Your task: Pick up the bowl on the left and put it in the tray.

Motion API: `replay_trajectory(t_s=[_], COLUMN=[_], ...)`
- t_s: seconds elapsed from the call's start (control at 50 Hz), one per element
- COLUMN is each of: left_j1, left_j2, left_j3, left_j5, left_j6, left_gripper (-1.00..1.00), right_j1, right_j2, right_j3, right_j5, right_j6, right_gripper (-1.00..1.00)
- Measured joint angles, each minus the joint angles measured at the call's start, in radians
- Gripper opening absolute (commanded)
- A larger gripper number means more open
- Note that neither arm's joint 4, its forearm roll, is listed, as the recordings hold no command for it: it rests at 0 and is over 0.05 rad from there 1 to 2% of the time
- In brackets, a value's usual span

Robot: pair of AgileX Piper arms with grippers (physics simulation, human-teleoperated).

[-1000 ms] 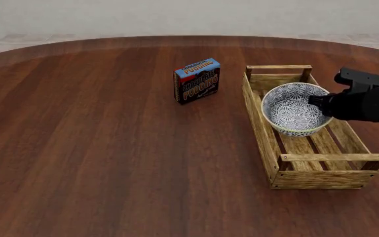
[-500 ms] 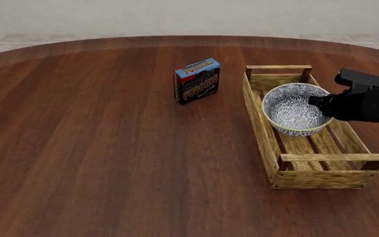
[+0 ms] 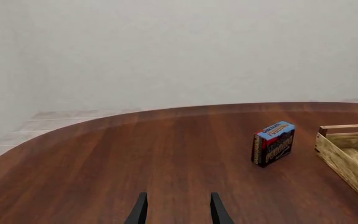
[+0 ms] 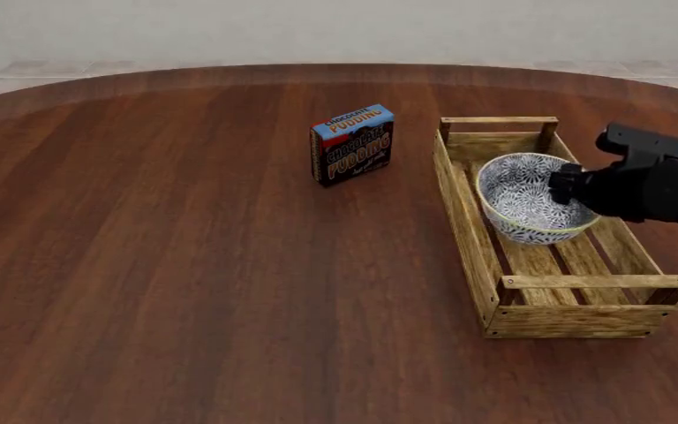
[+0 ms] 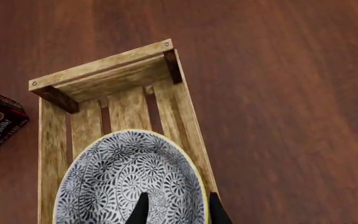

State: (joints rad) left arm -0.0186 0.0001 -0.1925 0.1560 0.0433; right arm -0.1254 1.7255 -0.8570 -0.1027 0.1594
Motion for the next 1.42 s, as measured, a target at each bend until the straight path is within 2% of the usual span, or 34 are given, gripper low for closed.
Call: replay_trajectory(t_s=[0.48, 1.16, 1.42], left_j1=[-0.002, -0.014, -0.017], left_j2=[0.0, 0.0, 0.0], left_j3=[0.004, 0.005, 0.027], left_j5=[-0.001, -0.003, -0.022], left_j6=[0.001, 0.003, -0.009], left_gripper=[1.0, 1.0, 1.0], right_j1=[0.012, 0.046, 0.086], right_j2=[-0.053, -0.46, -0.644], right_j3=[0.04, 0.078, 0.163], right_j5=[-0.014, 0.143, 0.175], right_j6=[0.009, -0.03, -0.042], right_gripper=[1.0, 1.0, 1.0])
